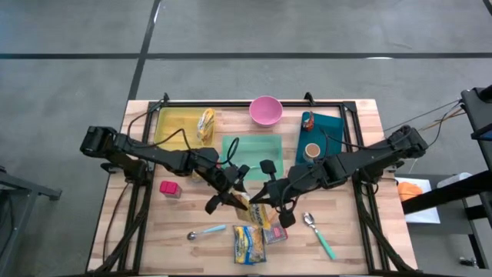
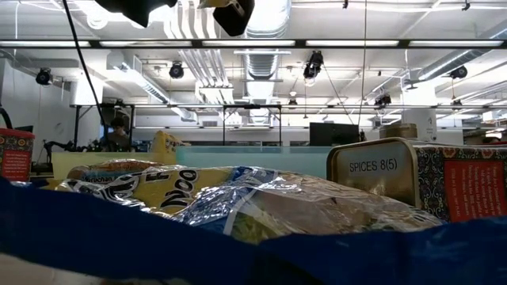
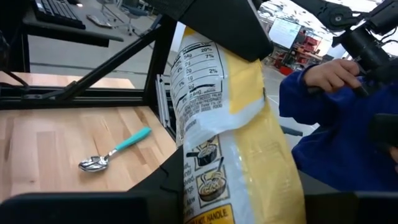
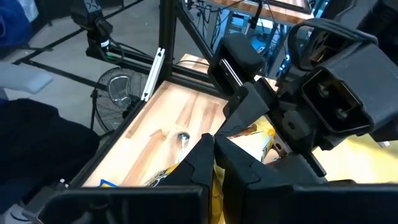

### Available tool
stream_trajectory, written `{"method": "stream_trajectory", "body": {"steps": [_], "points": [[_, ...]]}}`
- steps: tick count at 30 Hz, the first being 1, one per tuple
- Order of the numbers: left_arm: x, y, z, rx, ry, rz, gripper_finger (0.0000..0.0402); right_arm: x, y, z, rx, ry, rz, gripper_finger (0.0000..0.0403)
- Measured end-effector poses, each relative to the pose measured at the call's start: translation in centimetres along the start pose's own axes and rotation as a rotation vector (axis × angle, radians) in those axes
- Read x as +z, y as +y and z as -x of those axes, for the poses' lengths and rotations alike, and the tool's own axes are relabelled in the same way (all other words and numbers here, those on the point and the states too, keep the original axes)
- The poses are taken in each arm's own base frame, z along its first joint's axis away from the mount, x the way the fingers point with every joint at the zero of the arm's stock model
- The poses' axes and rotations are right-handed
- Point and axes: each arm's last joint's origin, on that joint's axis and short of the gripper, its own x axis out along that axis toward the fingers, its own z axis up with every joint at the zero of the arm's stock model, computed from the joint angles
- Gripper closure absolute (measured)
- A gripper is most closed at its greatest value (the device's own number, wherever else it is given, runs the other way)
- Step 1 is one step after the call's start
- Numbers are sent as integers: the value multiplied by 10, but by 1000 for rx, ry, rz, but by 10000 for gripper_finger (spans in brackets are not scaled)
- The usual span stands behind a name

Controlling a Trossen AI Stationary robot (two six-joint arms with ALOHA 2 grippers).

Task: Pick & Place Food Item
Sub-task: Put the yellow noodle pack into the yellow bin

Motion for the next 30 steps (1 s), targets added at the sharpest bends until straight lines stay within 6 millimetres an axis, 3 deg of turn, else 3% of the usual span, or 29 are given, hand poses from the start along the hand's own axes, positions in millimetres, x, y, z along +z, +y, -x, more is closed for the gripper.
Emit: {"method": "stream_trajectory", "body": {"steps": [11, 21, 25, 30], "points": [[2, 4, 6, 24, 2, 190, 288, -3, -6, 3, -119, 31, -177, 394], [3, 3, 18, 118, 47, 261, 288, -3, -12, 3, -140, 31, -233, 386], [5, 0, 21, 132, 49, 265, 288, -4, -17, 2, -155, 28, -280, 338], [6, -1, 26, 169, 64, 278, 288, -5, -21, -3, -168, 11, -290, 241]]}}
